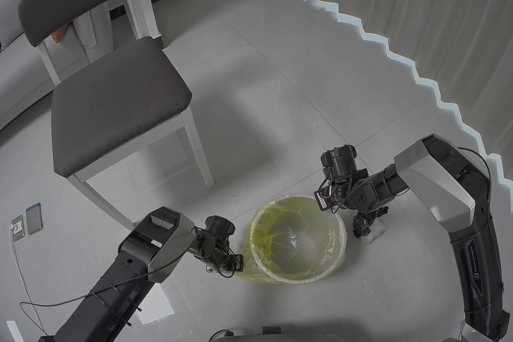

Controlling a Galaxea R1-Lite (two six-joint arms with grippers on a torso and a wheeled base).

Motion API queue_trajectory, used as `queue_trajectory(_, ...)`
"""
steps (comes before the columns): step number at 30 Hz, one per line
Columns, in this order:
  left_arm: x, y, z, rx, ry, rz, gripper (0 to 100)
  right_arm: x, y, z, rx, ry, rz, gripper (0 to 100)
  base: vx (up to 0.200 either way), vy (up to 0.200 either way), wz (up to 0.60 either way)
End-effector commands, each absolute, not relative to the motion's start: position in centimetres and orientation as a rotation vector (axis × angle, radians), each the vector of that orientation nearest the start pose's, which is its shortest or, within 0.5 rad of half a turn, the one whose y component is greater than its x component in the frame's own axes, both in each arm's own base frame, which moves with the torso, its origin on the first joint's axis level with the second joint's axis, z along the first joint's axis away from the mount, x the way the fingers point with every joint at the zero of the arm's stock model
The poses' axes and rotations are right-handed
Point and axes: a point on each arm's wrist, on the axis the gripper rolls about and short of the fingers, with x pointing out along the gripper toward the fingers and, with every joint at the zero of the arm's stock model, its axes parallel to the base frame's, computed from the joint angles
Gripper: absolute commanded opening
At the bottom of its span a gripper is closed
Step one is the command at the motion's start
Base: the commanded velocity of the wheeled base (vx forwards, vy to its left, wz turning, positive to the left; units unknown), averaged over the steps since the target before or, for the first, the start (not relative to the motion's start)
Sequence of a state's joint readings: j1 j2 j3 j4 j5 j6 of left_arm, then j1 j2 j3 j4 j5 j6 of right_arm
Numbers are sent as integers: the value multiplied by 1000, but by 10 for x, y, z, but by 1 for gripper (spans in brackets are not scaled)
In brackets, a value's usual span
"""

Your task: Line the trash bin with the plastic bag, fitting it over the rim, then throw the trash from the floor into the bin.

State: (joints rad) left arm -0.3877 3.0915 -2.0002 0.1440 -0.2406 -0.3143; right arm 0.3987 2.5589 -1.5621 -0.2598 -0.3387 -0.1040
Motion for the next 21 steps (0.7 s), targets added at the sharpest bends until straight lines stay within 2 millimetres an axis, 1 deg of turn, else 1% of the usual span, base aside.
queue_trajectory(1,445,-191,-203,-209,1280,-331,0,444,178,0,-364,682,93,0,0,0,0)
queue_trajectory(2,447,-191,-201,-212,1273,-330,0,444,177,0,-364,683,90,0,0,0,0)
queue_trajectory(6,454,-194,-182,-219,1233,-340,0,442,173,4,-362,684,83,0,0,0,0)
queue_trajectory(7,454,-195,-180,-219,1229,-340,0,442,173,5,-362,684,85,0,0,0,0)
queue_trajectory(8,455,-195,-178,-218,1223,-343,100,442,171,5,-359,685,81,0,0,0,0)
queue_trajectory(9,455,-195,-178,-218,1223,-343,100,442,171,5,-359,685,81,0,0,0,0)
queue_trajectory(10,457,-196,-173,-217,1207,-350,100,442,170,9,-357,679,80,0,0,0,0)
queue_trajectory(14,464,-198,-153,-222,1163,-347,100,440,164,15,-358,682,71,0,0,0,0)
queue_trajectory(21,472,-202,-109,-223,1094,-367,100,433,147,24,-351,701,57,0,0,0,0)
